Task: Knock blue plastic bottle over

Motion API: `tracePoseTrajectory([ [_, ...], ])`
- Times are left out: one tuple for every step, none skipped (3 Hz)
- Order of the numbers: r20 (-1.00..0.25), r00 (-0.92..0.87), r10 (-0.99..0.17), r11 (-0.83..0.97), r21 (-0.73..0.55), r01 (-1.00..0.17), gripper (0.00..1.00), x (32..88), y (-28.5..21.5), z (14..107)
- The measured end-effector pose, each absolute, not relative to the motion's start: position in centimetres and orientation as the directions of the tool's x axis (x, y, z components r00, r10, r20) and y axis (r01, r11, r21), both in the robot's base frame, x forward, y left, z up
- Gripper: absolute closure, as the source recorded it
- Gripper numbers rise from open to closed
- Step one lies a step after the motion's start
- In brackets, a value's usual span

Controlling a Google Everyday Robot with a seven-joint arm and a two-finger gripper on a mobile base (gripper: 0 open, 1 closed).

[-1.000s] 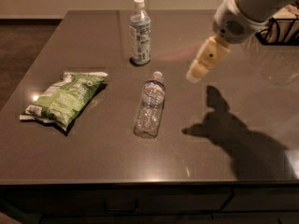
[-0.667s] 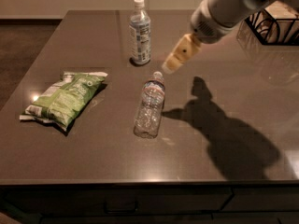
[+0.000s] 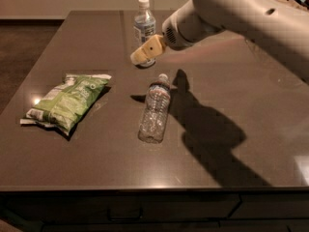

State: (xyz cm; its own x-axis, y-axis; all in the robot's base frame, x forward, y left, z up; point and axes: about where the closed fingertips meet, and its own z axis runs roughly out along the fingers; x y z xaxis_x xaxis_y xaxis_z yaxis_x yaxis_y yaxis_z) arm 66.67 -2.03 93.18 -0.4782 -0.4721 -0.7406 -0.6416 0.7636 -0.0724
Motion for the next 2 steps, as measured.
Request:
tracePoseTrajectory([
  [-0.81,-0.444,-0.384,0.792,-0.041,-0.609,0.0,69.8,0.6,93.0],
  [-0.837,-0.413,-0.359,0.796,-0.044,-0.603,0.0,70.4,1.0,94.1],
])
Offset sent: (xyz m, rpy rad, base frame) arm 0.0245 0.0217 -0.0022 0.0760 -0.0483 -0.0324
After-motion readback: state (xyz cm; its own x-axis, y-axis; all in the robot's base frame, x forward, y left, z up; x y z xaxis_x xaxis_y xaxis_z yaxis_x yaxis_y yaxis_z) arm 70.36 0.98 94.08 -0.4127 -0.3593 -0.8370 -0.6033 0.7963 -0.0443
